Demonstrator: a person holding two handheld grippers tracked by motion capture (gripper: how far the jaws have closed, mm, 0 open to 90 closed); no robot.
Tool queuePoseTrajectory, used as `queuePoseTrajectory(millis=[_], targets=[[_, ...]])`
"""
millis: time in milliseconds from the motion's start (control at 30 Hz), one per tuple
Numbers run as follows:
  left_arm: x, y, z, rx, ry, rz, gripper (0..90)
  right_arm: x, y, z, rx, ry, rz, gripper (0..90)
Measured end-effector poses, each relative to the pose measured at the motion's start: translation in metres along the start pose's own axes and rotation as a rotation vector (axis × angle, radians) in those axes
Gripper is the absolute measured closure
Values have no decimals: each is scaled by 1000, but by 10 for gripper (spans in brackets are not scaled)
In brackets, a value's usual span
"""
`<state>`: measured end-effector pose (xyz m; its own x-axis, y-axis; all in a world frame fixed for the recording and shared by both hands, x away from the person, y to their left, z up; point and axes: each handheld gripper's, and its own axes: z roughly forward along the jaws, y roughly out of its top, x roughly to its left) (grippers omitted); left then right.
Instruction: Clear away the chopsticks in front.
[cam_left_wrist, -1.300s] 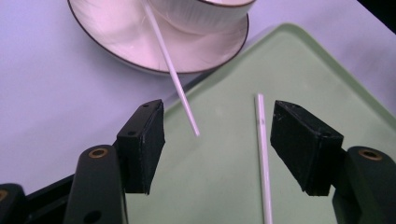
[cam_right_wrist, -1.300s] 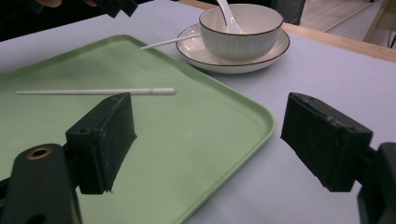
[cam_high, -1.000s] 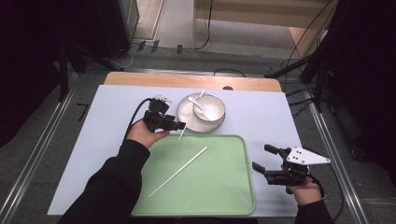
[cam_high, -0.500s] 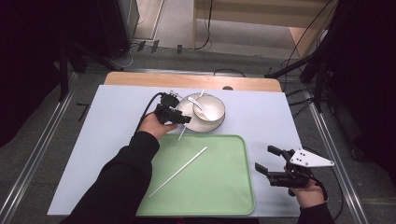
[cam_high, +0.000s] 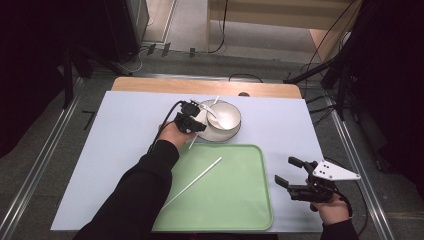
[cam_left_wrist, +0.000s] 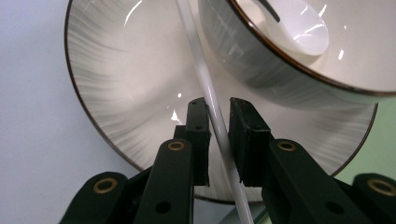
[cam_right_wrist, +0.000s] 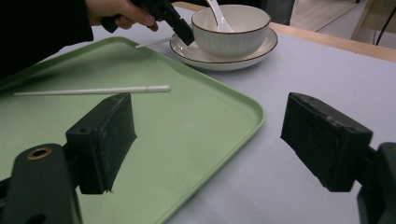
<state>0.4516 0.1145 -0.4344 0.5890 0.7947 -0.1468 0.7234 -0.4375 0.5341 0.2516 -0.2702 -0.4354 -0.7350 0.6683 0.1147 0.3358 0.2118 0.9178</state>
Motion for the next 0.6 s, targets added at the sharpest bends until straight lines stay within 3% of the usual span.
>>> queuePoseTrajectory(millis=[167, 233, 333, 400, 533, 600], targets=[[3, 3, 1, -9, 25, -60, 841, 0, 0, 0, -2, 0, 3, 181], [7, 3, 1, -8, 13, -77, 861, 0, 0, -1, -2, 0, 2, 181], [9, 3, -1, -6, 22, -73, 866, -1, 0, -1, -1, -1, 2, 181], [12, 4, -7, -19, 17, -99, 867, -1, 0, -1, -2, -1, 2, 181], [17, 5, -17, -30, 24, -102, 868, -1, 0, -1, -3, -3, 3, 181], [23, 6, -26, -41, 17, -132, 868, -1, -1, -1, -4, -5, 2, 181]])
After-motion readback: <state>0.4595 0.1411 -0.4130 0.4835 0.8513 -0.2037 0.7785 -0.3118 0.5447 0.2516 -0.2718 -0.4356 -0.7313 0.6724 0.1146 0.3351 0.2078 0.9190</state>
